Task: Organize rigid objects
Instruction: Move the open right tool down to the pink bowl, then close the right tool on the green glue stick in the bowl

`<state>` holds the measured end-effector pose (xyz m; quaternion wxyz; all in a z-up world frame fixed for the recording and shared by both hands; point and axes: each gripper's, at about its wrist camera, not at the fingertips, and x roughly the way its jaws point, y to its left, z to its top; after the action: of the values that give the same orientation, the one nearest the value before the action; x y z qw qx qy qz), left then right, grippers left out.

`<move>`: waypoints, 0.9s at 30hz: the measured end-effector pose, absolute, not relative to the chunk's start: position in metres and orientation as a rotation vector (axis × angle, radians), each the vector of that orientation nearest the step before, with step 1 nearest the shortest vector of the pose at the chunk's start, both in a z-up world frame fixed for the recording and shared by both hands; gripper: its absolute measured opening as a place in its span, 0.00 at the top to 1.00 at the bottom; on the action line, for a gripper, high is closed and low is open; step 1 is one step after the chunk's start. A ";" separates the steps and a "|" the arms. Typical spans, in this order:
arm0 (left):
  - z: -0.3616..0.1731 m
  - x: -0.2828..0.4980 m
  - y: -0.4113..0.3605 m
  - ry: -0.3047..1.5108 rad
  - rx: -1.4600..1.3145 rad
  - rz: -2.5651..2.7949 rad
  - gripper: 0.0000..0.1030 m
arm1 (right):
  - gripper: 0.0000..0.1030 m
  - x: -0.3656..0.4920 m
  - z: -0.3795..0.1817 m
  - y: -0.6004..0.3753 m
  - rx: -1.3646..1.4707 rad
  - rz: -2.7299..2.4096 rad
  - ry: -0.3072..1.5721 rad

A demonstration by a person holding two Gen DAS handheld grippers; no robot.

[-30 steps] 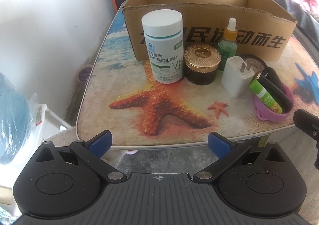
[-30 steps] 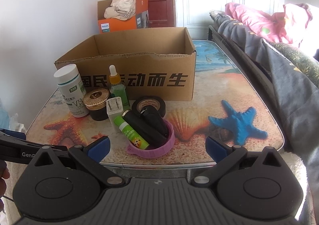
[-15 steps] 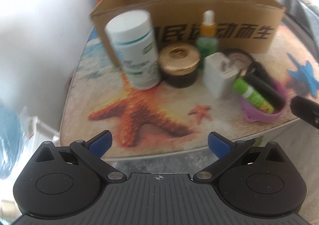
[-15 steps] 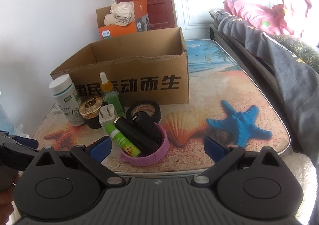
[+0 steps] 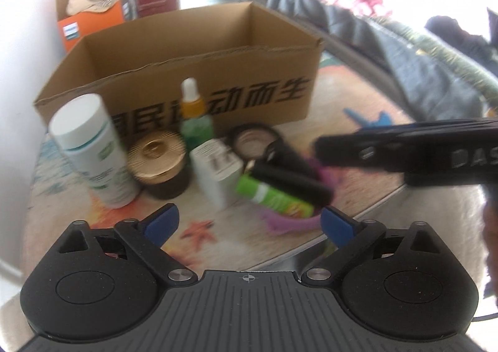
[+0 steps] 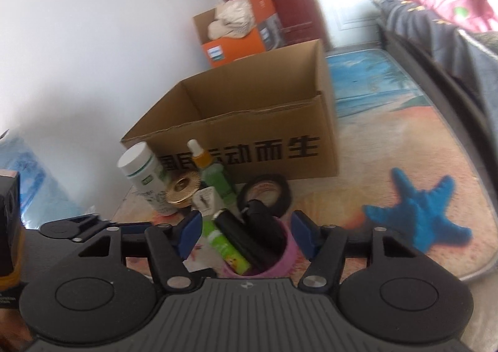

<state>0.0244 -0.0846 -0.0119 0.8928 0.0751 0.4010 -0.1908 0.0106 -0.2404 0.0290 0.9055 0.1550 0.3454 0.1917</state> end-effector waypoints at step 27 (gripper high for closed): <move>-0.039 0.048 -0.070 0.822 -0.042 -0.545 0.63 | 0.73 0.069 0.009 -0.184 0.104 0.570 0.955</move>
<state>0.0481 -0.0700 -0.0386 0.8806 -0.0203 0.3946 -0.2617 0.0689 -0.1841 0.0085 0.8481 0.0493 0.4529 0.2706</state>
